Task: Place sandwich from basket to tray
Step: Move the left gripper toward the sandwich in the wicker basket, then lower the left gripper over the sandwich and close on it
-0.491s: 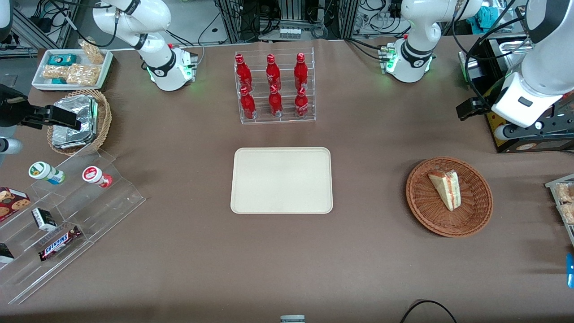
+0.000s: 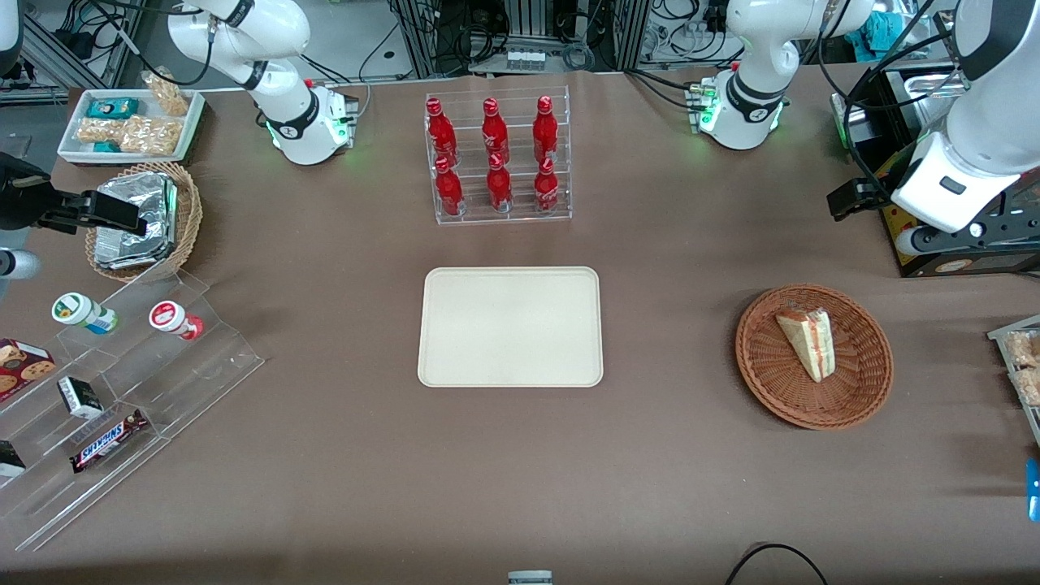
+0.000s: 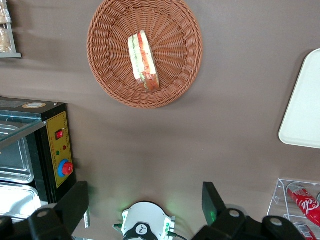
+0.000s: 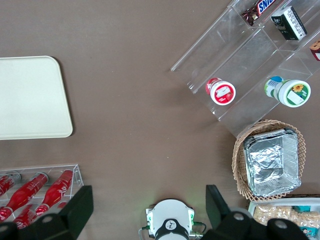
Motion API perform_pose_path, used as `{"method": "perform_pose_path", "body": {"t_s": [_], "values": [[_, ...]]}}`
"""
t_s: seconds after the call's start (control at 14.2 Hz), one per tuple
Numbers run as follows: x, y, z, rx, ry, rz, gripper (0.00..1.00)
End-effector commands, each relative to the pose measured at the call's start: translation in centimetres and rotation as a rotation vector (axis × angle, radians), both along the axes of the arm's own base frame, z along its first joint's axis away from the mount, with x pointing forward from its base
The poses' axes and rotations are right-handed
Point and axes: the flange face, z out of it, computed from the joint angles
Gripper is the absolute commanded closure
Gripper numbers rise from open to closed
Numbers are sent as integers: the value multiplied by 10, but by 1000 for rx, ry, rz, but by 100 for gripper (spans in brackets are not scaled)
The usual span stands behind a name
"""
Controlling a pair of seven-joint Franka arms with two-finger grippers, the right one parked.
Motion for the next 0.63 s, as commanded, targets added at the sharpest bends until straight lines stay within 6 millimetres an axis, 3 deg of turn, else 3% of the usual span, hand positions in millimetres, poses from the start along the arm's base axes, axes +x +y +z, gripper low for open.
{"method": "perform_pose_path", "body": {"t_s": [0.0, 0.28, 0.56], "values": [[9, 5, -20, 10, 38, 4, 0], [39, 26, -89, -19, 134, 59, 0], [41, 48, -162, -26, 61, 94, 0]]}}
